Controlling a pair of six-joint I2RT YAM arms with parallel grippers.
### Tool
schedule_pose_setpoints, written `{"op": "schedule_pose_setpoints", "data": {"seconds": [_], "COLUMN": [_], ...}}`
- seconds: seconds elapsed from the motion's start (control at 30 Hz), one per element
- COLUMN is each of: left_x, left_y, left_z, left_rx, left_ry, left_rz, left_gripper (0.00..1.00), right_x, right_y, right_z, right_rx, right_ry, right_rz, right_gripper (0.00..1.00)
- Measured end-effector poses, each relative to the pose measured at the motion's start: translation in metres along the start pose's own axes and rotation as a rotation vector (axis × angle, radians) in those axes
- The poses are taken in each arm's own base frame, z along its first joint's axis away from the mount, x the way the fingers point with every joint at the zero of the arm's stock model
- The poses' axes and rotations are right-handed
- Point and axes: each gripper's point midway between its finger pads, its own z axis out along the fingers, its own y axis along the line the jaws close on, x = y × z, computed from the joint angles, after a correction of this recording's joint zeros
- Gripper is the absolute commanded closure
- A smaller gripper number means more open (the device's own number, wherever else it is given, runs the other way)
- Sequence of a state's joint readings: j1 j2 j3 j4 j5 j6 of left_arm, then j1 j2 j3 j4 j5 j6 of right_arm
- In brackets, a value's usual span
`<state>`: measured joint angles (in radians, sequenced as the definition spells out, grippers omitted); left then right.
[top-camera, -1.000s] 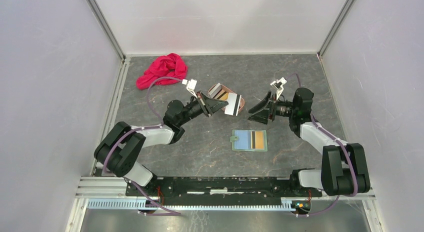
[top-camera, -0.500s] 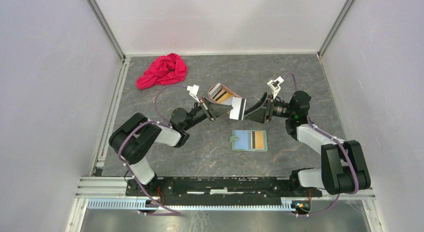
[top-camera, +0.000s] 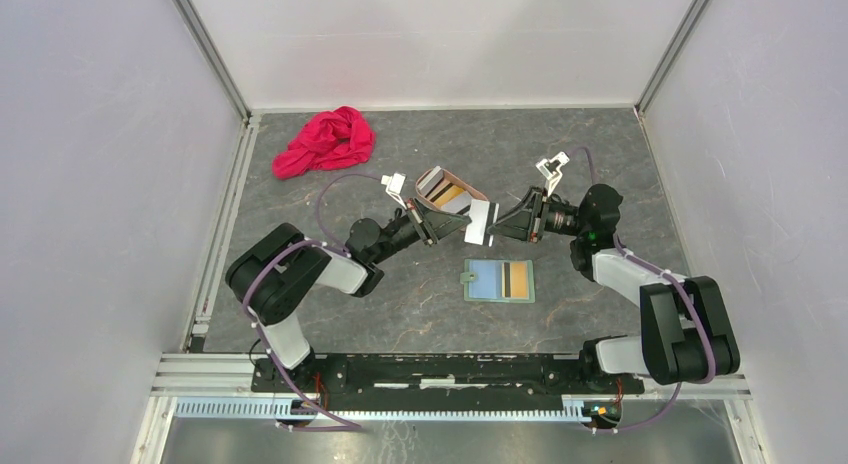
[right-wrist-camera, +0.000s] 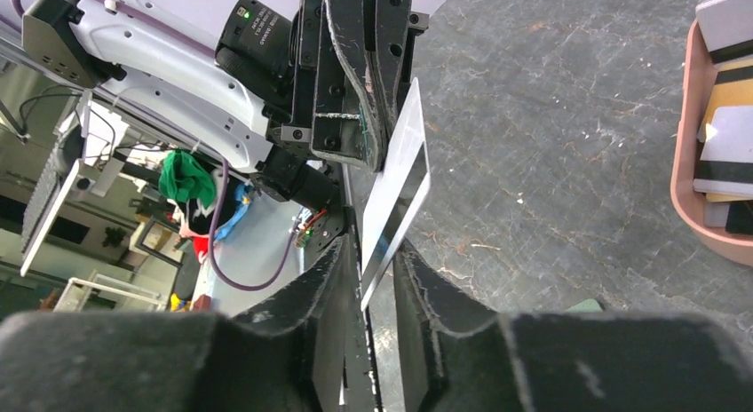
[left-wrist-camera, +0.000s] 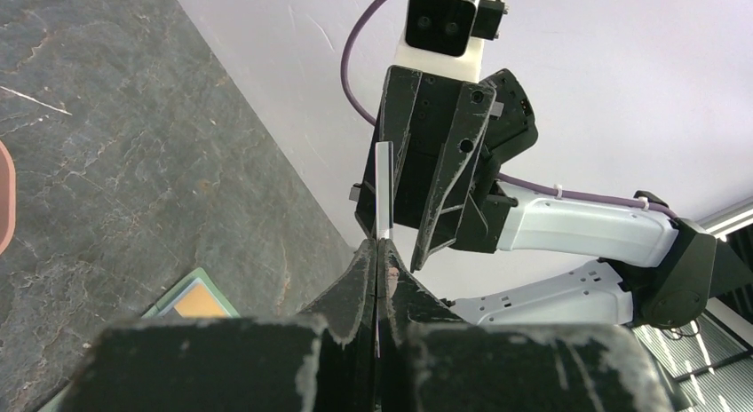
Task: Put the credit cards into the card holder
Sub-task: Insert the credit card into the card holder.
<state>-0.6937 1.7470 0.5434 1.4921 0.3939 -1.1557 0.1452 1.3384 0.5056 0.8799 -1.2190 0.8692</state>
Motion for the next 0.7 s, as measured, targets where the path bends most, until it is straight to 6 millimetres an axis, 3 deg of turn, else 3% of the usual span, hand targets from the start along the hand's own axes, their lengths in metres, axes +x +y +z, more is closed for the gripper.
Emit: {"op": "schedule_pose_setpoints", "data": {"seconds": [0.17,0.3,0.5,0.7], "left_x": [0.002,0.002,0.001,-0.005], "left_y": [0.002,0.001,0.002,0.003], "left_z": [0.001,0.001,0.001,-0.001], "left_rx": [-0.003,0.003,-0.003,-0.076], "left_ry": [0.004,0.002,-0.003,-0.006], "left_rz": [-0.006,-0.004,-0.01,0.038], "left_gripper": [0.98,0.96,0.53,0.24], "right_x": [0.002,0.002,0.007,0.017], "right_y": [-0.002,-0.004,-0.009,-0.019], "right_z": [0.0,0.0,0.0,-0.002], "right_rx": [0.004,0.009,0.019,0.034], "right_ry": [0.001,-0.002,0.009,0.059], "right_rz": [0.024,0.031,0.011,-0.05], "right_gripper": [1.0,1.0,1.0,1.0]}}
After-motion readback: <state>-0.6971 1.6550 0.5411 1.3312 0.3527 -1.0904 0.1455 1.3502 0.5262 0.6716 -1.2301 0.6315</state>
